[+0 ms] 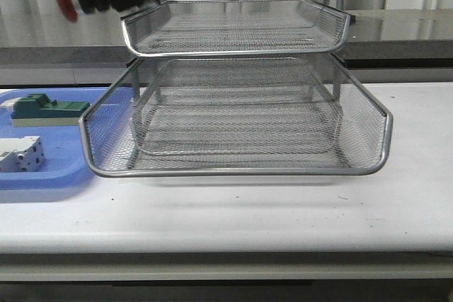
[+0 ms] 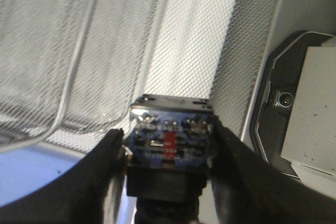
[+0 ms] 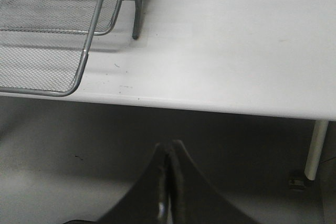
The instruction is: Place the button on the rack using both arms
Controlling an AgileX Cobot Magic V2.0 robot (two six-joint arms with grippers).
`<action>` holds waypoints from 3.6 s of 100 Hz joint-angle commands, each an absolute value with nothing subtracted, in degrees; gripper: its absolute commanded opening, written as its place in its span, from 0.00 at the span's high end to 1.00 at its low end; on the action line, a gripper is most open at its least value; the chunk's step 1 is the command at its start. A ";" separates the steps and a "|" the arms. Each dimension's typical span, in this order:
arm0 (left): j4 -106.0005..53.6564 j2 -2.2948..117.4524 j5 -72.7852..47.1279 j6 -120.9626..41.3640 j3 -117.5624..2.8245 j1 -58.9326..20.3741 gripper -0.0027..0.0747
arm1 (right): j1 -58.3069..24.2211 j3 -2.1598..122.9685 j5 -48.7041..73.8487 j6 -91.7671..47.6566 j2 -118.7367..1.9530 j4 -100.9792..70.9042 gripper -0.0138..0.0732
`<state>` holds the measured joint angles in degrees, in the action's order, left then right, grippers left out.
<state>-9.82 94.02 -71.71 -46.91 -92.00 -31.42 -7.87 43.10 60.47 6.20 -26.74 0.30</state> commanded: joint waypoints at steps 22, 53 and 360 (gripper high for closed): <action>-11.42 100.91 -59.17 -46.16 -93.35 -37.46 0.79 | -7.89 44.96 57.25 6.03 -27.10 0.89 0.92; -11.31 105.93 -55.82 -46.16 -93.35 -38.31 0.63 | -7.89 44.96 57.25 6.03 -27.10 0.89 0.92; -30.14 24.65 5.50 -28.58 -19.89 -3.33 0.60 | -7.89 44.96 57.25 6.03 -27.10 0.89 0.92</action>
